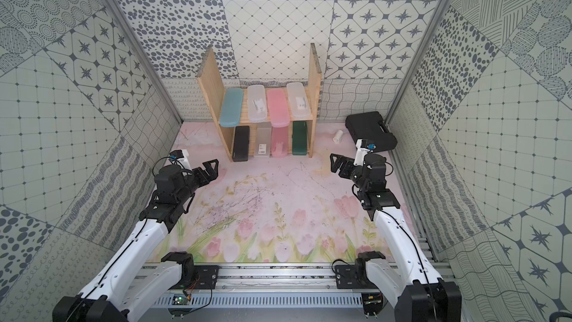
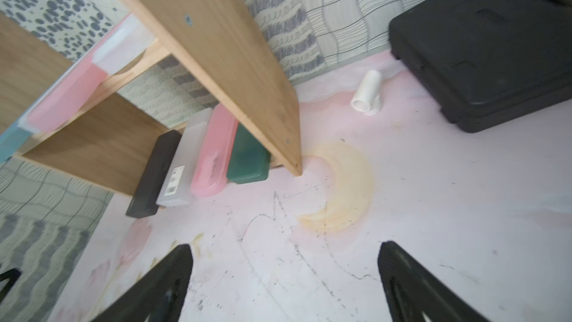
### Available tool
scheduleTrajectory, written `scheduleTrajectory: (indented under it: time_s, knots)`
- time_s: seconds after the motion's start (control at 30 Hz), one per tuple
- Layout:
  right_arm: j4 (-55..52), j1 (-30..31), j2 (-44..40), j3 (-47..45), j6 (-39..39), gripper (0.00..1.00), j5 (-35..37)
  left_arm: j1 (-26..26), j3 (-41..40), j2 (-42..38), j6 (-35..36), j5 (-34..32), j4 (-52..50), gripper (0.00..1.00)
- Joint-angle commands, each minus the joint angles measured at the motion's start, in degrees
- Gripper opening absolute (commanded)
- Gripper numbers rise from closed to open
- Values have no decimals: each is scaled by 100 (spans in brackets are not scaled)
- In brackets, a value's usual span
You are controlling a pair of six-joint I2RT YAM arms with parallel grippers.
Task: Remove the pencil cases from the shelf
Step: Pick up the pencil case from the shelf.
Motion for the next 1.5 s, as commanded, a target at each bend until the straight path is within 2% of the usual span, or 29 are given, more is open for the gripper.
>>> scheduleTrajectory:
  time_s: [0.0,0.17,0.4,0.53,0.7,1.1,1.47]
  knots:
    - [-227,789,235,327,-14,98,90,4,-67,-185,-564,931,-600,99]
    - [-56,1800,598,657,216,98,637,-37,-309,-229,-639,1411,-295,99]
    - [-115,2473,919,1324,423,98,1421,-103,-665,-252,-683,1791,426,99]
    - [-423,2725,1221,2010,130,98,1762,-175,-702,-243,-711,1916,730,99]
    - [-1085,3131,1817,3063,-514,98,2582,-256,-878,-327,-808,1981,1061,99]
    - [-1691,3331,3046,4759,-1301,98,3615,-286,-1110,-508,-928,2134,1260,99]
    - [-2141,3318,4171,6136,-1379,98,3784,-306,-1089,-539,-957,2132,1228,99]
